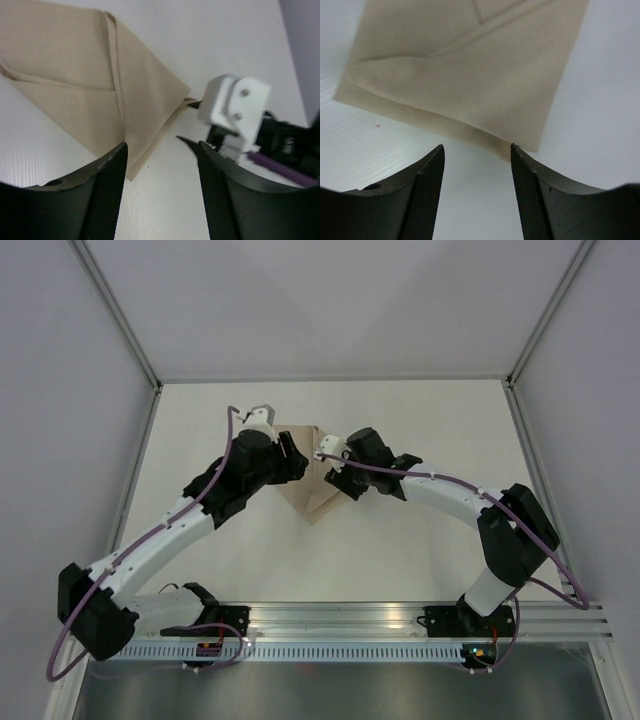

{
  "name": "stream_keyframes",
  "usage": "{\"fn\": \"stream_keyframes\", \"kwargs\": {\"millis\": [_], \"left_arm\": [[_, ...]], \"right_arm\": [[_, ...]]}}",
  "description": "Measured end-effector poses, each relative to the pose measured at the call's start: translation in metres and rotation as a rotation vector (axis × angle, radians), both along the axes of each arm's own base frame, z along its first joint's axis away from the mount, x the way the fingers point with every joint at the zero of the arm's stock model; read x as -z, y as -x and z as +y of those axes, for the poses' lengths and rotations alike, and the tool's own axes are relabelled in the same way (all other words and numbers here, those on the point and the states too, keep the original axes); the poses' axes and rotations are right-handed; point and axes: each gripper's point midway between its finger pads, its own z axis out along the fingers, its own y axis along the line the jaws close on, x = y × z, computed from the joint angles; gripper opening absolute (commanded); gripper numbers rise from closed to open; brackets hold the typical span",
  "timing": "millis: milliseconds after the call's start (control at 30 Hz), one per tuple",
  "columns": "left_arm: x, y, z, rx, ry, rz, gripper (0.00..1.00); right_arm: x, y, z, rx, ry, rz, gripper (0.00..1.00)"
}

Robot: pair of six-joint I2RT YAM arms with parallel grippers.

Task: Fold the napkin, place the utensils inside, and roll it up
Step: Fold the napkin

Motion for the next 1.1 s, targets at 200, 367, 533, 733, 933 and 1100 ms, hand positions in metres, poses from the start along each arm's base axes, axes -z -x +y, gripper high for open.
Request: {"fn": "stream_keyframes", "kwargs": {"millis": [200,367,533,733,933,1100], "left_arm": [[0.100,-0.020,-0.018,0.005,-0.151,0.216,0.51],[0.134,-0.029,-0.028,0.009,-0.173,0.274,0.50],[0.151,-0.033,-0.040,0.026,-0.161,0.295,0.50],[0.179,-0.032,-0.051,0.048,-0.184,0.343,0.49],[0.194,-0.029,-0.058,0.064,-0.204,0.367,0.47],[0.199,-0.024,-0.064,0.081,-0.213,0.374,0.47]], "right_arm": [[0.009,-0.029,-0.050,0.137,0.003,0.018,0.57],[0.013,-0.040,-0.064,0.171,-0.010,0.032,0.56],[0.023,-0.042,-0.072,0.183,-0.013,0.054,0.55],[0.045,-0.042,-0.072,0.182,0.003,0.085,0.55],[0.065,-0.050,-0.081,0.218,0.021,0.110,0.53],[0.079,-0.055,-0.093,0.265,0.025,0.140,0.52]]}}
